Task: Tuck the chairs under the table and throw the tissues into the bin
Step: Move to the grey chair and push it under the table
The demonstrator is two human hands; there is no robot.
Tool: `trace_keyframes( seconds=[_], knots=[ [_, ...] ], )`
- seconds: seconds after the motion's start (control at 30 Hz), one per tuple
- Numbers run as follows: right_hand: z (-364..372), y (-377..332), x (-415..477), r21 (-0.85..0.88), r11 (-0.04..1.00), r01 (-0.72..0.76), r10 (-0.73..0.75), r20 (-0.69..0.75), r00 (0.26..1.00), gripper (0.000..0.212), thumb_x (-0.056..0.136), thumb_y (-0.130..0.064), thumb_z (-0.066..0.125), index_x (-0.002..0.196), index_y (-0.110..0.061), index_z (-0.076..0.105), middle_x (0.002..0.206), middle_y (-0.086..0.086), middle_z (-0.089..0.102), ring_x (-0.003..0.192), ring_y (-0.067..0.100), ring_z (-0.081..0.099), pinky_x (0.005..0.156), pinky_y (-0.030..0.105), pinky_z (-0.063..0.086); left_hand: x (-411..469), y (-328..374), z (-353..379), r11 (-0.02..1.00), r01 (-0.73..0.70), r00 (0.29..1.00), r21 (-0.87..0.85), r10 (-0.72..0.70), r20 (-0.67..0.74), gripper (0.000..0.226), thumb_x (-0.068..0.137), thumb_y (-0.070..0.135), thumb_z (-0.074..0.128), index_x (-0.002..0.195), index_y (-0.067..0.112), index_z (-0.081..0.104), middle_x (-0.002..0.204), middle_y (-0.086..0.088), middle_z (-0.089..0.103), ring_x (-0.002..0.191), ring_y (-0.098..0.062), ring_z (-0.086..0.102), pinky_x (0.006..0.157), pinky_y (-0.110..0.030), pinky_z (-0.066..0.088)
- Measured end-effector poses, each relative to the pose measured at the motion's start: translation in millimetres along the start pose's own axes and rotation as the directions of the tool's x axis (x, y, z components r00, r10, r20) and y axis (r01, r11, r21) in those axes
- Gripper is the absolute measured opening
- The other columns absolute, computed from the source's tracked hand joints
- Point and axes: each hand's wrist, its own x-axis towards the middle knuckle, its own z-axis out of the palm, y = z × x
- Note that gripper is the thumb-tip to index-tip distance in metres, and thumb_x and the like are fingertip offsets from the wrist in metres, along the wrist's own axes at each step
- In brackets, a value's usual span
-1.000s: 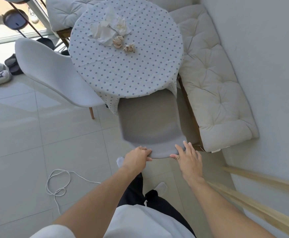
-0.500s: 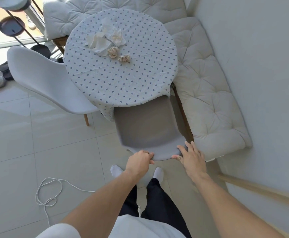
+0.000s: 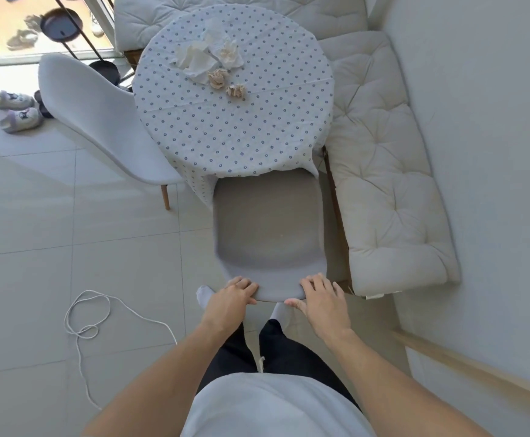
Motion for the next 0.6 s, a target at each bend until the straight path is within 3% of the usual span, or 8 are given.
trace_keyframes(
  seconds=[0.17, 0.33, 0.6],
  knots=[
    [-19, -4, 25, 0.089, 0.994, -0.058, 0.055, 0.040, 0.998, 0.073, 0.094, -0.075, 0.027, 0.148, -0.030, 0.048, 0.162, 0.006, 0.039, 0.155, 0.027, 0.023, 0.120, 0.052, 0.032, 31, -8, -9, 0.991, 0.101, 0.994, -0.091, -0.103, -0.024, 0.028, 0.108, 0.016, 0.053, 0.134, 0.016, 0.066, 0.124, 0.000, 0.069, 0.122, -0.021, 0.060, 0.086, -0.032, 0.054],
    [-35, -7, 46, 0.084, 0.993, -0.083, 0.079, 0.054, 0.995, 0.073, 0.095, -0.073, 0.025, 0.150, -0.030, 0.044, 0.166, 0.009, 0.032, 0.157, 0.028, 0.017, 0.122, 0.055, 0.025, 54, -13, -20, 0.987, 0.128, 0.991, -0.096, -0.132, -0.035, 0.030, 0.108, 0.015, 0.055, 0.135, 0.018, 0.068, 0.128, 0.001, 0.070, 0.125, -0.019, 0.060, 0.084, -0.032, 0.053],
    [-50, -6, 80, 0.133, 0.982, -0.134, 0.128, 0.047, 0.991, 0.071, 0.094, -0.071, 0.032, 0.150, -0.030, 0.045, 0.165, 0.010, 0.032, 0.157, 0.031, 0.017, 0.120, 0.060, 0.028, 92, -19, -38, 0.981, 0.142, 0.989, -0.130, -0.147, -0.025, 0.029, 0.104, 0.008, 0.059, 0.130, 0.011, 0.072, 0.128, -0.005, 0.072, 0.122, -0.026, 0.059, 0.094, -0.046, 0.056]
  ],
)
